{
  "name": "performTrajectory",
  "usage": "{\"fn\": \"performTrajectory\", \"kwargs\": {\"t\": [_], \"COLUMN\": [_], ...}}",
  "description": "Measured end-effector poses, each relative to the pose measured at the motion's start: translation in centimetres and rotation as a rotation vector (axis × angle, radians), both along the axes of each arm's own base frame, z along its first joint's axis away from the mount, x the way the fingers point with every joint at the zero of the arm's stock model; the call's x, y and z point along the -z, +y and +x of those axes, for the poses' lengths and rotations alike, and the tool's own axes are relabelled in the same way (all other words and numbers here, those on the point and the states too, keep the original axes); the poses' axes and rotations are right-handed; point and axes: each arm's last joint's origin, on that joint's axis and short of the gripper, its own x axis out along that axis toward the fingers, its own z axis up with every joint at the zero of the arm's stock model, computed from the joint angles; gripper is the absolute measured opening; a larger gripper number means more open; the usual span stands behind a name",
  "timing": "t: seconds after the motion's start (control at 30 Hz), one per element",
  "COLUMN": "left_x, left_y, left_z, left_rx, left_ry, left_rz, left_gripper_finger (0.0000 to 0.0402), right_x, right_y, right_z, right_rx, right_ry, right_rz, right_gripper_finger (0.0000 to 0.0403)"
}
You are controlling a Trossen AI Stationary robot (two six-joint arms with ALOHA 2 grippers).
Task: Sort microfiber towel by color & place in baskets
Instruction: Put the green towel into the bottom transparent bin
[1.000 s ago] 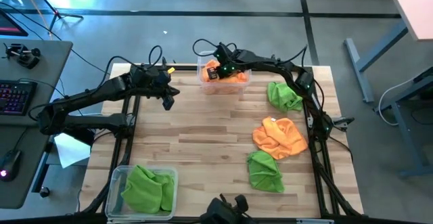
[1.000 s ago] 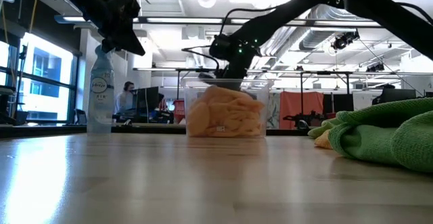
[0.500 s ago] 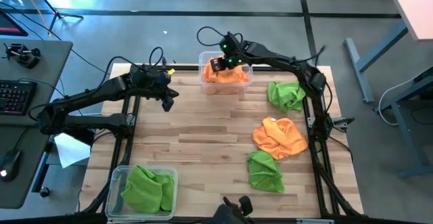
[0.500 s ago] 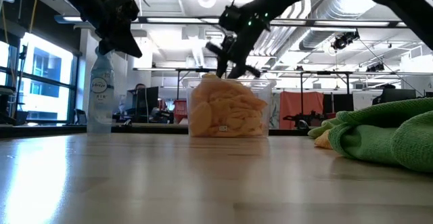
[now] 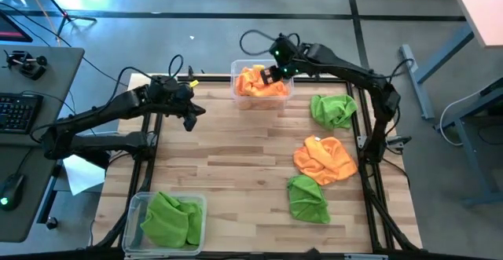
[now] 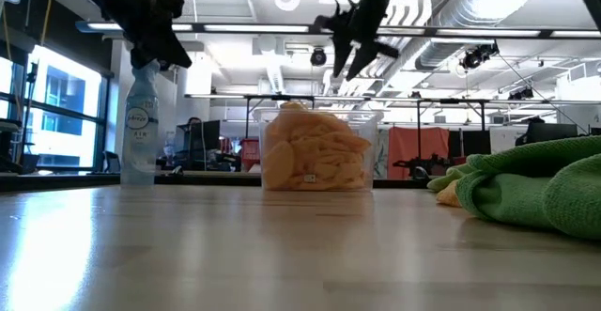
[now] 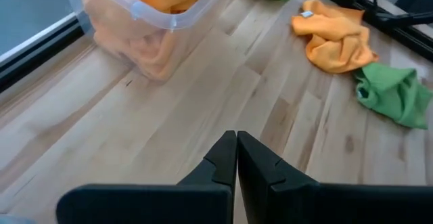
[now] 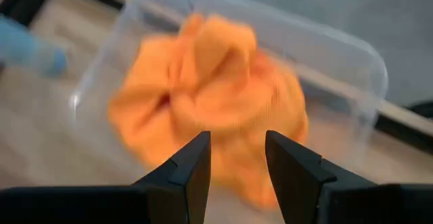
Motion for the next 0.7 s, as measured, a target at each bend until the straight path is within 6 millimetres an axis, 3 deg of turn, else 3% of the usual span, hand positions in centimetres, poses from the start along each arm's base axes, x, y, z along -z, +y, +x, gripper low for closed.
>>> {"fn": "performTrajectory", "kwargs": {"t": [0.17, 0.4, 0.57, 0.7], "left_x": [-0.6, -1.1, -0.9, -0.8], "left_y": [-0.8, -2.0, -2.5, -2.8], "left_z": [-0.8, -1.4, -1.4, -1.3], "left_rx": [0.022, 0.063, 0.11, 0.139], "left_ry": [-0.03, -0.052, -0.025, -0.013], "left_rz": [0.019, 0.015, 0.018, 0.025], "left_gripper_finger": [0.0, 0.0, 0.0, 0.0], "right_x": [-0.1, 0.3, 0.5, 2.4], "right_y": [4.3, 10.3, 14.8, 17.8], "right_z": [-0.2, 0.1, 0.1, 0.0], "right_rx": [-0.021, -0.013, -0.016, 0.013], "right_ry": [0.147, 0.28, 0.307, 0.329], "right_rz": [0.006, -0.011, -0.023, -0.021], "right_gripper_finger": [0.0095, 0.001, 0.0006, 0.0002]}}
